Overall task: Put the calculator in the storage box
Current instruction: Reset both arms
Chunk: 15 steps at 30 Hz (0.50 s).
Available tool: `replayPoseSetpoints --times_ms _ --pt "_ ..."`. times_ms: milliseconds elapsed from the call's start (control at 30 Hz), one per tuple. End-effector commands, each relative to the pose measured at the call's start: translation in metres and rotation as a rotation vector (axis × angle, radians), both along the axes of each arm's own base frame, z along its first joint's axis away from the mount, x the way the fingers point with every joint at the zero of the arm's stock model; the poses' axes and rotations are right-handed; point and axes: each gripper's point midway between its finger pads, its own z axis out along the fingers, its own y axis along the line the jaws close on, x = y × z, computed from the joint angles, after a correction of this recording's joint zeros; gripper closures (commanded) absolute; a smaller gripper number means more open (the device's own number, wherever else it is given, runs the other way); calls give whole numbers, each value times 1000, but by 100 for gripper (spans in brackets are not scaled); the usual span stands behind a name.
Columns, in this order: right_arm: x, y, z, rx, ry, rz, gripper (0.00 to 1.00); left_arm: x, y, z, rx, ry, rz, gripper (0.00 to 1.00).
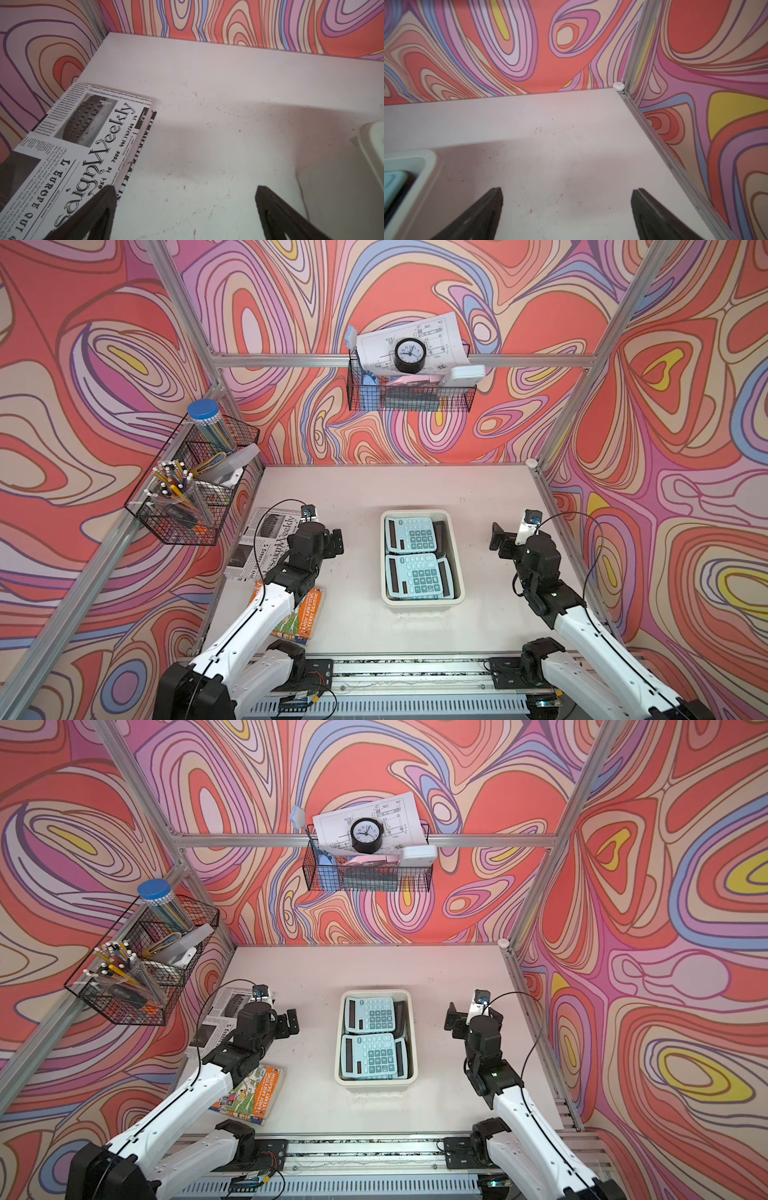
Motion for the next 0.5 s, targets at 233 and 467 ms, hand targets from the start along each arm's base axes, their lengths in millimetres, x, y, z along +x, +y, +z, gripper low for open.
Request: replayPoseSetpoints --times_ms 233,467 --pt "6 -44 -22 24 -181 -188 2 6 50 -26 -27 -83 60 1" --pt "21 -40 -38 11 -225 -159 2 10 63 -45 -24 -83 57 2"
